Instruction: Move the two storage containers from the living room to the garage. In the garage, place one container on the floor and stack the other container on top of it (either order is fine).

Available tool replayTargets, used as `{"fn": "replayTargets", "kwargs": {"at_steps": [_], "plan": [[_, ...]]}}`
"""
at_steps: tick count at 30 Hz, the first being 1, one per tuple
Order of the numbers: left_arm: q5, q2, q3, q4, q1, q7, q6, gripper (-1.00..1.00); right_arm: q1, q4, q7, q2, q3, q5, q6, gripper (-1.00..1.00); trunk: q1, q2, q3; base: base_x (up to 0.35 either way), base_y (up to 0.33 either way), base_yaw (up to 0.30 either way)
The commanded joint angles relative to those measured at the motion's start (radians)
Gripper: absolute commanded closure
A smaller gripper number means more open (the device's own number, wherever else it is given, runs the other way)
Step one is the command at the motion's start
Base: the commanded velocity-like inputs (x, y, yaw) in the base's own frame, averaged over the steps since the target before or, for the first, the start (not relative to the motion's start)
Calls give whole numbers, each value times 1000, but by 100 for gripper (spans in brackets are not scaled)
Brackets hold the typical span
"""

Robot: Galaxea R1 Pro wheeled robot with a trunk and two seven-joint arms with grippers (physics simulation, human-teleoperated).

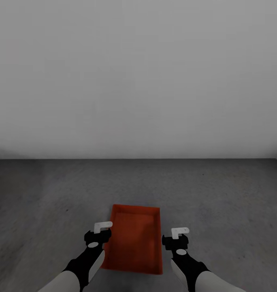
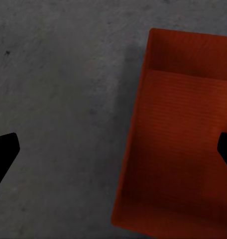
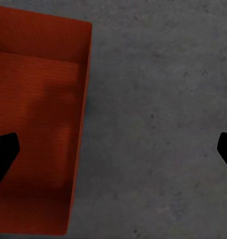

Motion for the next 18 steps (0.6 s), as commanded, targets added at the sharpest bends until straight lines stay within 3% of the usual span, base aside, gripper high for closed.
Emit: {"fn": "replayTargets", "kwargs": {"at_steps": [1,18], "plan": [[11,1,-8,0,-1,7,-3,-100,-1,1,-5,0,8,-9,-4,-100,0,0,0,0,0,0],[11,2,-9,0,-1,7,-3,-100,-1,1,-7,0,8,-9,-3,-100,0,0,25,0,0,0]]}}
